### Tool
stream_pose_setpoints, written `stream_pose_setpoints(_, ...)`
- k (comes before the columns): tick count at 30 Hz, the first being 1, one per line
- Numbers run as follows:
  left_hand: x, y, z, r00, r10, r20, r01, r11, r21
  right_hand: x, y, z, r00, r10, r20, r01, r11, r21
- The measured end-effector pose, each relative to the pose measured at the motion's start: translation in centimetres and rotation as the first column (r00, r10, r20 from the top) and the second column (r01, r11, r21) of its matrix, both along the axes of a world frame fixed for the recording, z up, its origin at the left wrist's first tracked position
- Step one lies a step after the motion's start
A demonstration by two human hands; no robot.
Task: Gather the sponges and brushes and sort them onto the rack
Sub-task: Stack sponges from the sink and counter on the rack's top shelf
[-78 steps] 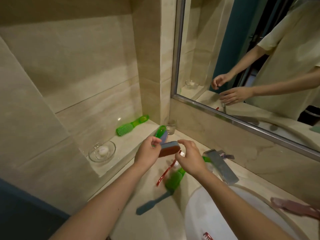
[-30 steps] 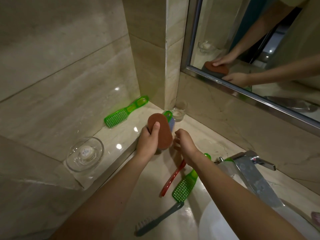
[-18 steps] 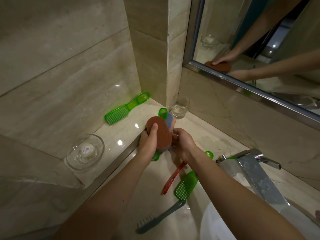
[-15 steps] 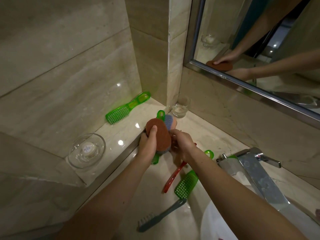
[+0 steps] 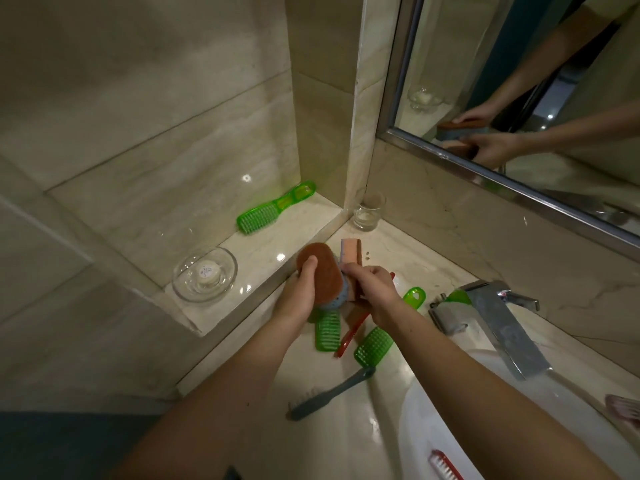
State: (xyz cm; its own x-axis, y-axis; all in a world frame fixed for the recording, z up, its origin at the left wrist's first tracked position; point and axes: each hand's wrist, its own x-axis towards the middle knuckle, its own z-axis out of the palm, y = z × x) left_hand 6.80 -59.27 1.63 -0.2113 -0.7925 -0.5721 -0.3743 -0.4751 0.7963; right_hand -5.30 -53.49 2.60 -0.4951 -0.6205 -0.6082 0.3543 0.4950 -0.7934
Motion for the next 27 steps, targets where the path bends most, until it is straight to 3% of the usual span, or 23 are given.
stream_pose_setpoints(4, 0.6, 1.6, 2.9, 0.999, -0.032, 0.012, 0.032, 0.998, -0.057, 0.6, 1.6, 1.5, 0.990, -0.102, -0.098, 0.098, 0.994, -0.048)
stream_pose_setpoints(9, 0.1, 4.0, 6.5, 0.988, -0.041, -0.149, 0.021, 0.991, -0.131, 0.7, 4.7, 4.4, 0.972, -0.198, -0.130, 0.176, 0.971, -0.164)
stream_pose_setpoints(16, -2.3, 9.3, 11.3, 0.964, -0.076, -0.253, 0.016, 0.973, -0.231, -1.0, 11.3, 9.4, 0.901, -0.375, -0.216, 0.288, 0.892, -0.347)
stream_pose_setpoints(22, -5.4, 14.8, 15.7, 0.938, -0.089, -0.334, 0.011, 0.974, -0.228, -2.6, 18.8, 13.7, 0.841, -0.442, -0.313, 0.280, 0.849, -0.448)
stream_pose_setpoints(27, -8.3, 20.6, 18.7, 0.889, -0.193, -0.415, 0.073, 0.955, -0.288, -3.8, 26.0, 16.9, 0.723, -0.485, -0.491, 0.195, 0.826, -0.529)
